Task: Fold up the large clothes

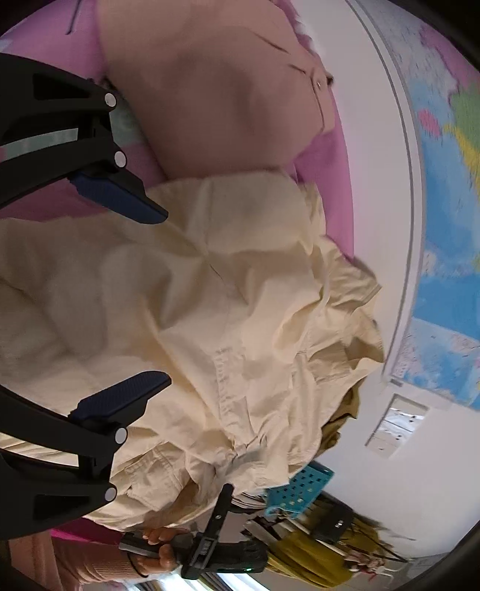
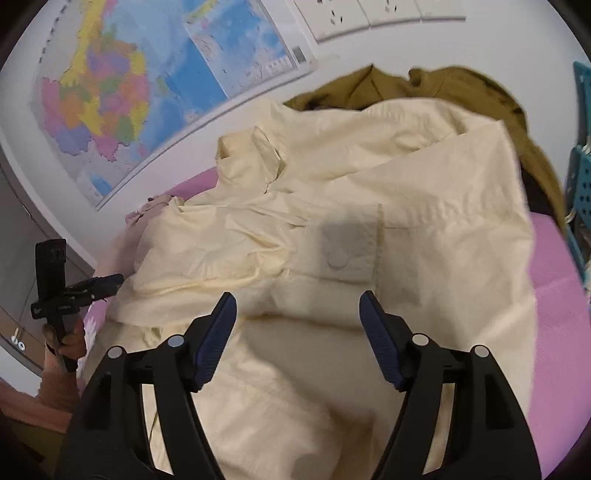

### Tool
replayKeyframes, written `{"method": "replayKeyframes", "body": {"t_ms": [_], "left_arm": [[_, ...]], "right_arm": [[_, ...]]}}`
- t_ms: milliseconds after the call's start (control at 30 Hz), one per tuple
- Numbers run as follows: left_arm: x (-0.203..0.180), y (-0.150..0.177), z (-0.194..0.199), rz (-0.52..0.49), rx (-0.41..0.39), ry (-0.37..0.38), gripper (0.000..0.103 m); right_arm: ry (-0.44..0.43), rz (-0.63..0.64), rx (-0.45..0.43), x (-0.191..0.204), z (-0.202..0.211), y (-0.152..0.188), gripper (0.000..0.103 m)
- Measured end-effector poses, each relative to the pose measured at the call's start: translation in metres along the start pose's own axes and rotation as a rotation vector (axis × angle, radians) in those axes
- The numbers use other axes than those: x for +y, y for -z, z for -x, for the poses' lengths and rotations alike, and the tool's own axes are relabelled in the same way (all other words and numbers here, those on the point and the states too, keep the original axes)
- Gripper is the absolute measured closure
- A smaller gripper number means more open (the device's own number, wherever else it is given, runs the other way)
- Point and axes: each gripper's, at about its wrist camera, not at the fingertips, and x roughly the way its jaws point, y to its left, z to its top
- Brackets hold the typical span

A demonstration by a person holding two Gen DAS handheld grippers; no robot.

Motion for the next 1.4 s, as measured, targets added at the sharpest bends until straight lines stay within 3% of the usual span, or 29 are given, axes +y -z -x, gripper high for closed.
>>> {"method": "replayKeyframes", "body": {"t_ms": [200, 333, 433, 500, 600, 633, 667, 700, 767, 933, 1100, 1167, 1400], "left_arm": [[-0.003, 0.033, 0.027, 0.002, -0.036, 0.010, 0.023], [-0.024, 0.050, 0.034, -0.060, -0.042, 0.023, 0.022], [-0.034, 0.058, 0.033, -0.092, -0.034, 0.011, 0.022], [-0.034, 0.061, 0.032, -0.084, -0.033, 0.017, 0.022], [-0.028, 0.065, 0.034, -0.053, -0.038, 0.022, 0.021], [-0.025, 0.067, 0.035, -0.040, -0.039, 0.023, 0.021], [-0.023, 0.068, 0.035, -0.032, -0.038, 0.023, 0.021], [-0.020, 0.070, 0.035, -0.023, -0.037, 0.019, 0.021], [-0.017, 0.073, 0.037, -0.012, -0.038, 0.015, 0.021], [-0.007, 0.077, 0.043, 0.017, -0.053, 0.020, 0.021], [-0.003, 0.089, 0.041, 0.031, -0.023, 0.017, 0.021], [-0.001, 0.096, 0.039, 0.035, 0.001, 0.022, 0.020], [0.012, 0.121, 0.042, 0.089, 0.044, 0.036, 0.019]], "right_arm": [[-0.096, 0.099, 0.005, 0.037, 0.031, 0.036, 0.033], [-0.057, 0.268, 0.106, 0.090, 0.008, 0.067, 0.037], [-0.095, 0.321, 0.121, 0.118, -0.006, 0.077, 0.044], [-0.138, 0.361, 0.160, 0.137, -0.023, 0.083, 0.044], [-0.113, 0.393, 0.216, 0.148, -0.055, 0.088, 0.046], [-0.082, 0.421, 0.215, 0.151, -0.064, 0.090, 0.054], [-0.052, 0.439, 0.214, 0.152, -0.069, 0.091, 0.079], [0.004, 0.452, 0.216, 0.152, -0.075, 0.090, 0.093], [-0.005, 0.429, 0.203, 0.149, -0.076, 0.085, 0.101], [0.077, 0.420, 0.083, 0.142, -0.075, 0.061, 0.102], [0.039, 0.405, 0.124, 0.131, -0.080, 0.069, 0.096], [0.025, 0.385, 0.122, 0.126, -0.067, 0.069, 0.076], [-0.031, 0.224, -0.056, 0.085, 0.032, 0.070, 0.046]]}}
